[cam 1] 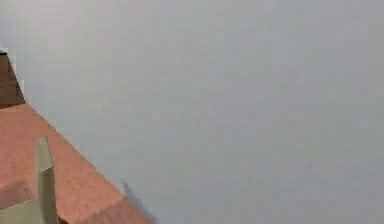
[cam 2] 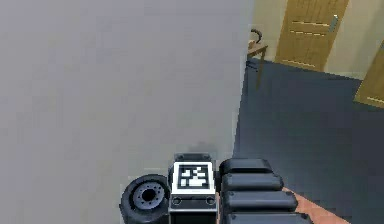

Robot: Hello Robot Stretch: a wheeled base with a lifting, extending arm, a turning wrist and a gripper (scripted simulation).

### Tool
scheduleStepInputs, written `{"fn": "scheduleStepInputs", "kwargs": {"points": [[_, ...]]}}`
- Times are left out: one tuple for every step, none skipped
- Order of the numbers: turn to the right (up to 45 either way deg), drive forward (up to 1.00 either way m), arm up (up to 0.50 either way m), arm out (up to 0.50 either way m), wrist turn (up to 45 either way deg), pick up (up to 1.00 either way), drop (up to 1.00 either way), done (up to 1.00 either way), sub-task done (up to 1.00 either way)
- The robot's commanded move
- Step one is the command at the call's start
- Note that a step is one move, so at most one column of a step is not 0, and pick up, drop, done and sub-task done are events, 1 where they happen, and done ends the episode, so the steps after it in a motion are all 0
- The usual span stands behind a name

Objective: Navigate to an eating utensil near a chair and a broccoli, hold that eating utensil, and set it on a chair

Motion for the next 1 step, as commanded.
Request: {"fn": "scheduleStepInputs", "kwargs": {"points": [[0.0,0.25,0.0,0.0,0.0,0.0,0.0,0.0,0.0]]}}
